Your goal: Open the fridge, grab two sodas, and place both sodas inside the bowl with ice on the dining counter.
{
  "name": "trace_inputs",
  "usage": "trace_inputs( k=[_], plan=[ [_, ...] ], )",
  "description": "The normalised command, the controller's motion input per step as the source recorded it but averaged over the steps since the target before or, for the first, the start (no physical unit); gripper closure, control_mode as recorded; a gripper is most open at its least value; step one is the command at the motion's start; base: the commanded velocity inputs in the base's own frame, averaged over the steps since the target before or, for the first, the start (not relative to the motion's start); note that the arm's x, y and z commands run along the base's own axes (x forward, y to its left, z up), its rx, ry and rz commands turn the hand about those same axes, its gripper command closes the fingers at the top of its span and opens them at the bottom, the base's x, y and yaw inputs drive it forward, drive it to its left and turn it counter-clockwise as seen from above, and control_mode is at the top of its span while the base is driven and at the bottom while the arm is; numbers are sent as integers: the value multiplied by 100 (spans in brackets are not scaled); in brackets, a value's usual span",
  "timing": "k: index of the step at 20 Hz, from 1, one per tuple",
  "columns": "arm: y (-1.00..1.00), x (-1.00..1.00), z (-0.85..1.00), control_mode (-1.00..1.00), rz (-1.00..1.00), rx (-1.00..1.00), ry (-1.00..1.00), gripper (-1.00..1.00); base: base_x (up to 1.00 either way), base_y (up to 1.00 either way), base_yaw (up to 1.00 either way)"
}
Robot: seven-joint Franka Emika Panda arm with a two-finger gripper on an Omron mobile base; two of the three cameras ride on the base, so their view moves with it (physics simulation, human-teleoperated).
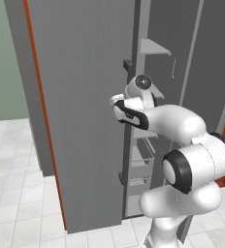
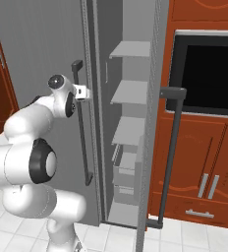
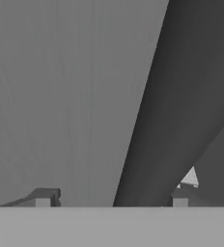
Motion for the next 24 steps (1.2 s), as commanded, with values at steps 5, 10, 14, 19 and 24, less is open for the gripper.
trace_inputs(
  k=[5,10,14,19,24],
  plan=[
    [0,36,-9,-100,0,2,0,100,0,0,0],
    [23,-16,-6,-100,9,2,-2,100,0,0,0],
    [57,-79,-12,-100,14,0,-1,100,0,0,0],
    [71,-96,-12,-100,16,0,0,100,0,0,0],
    [79,-86,-6,-100,14,0,0,100,0,0,0]
  ],
)
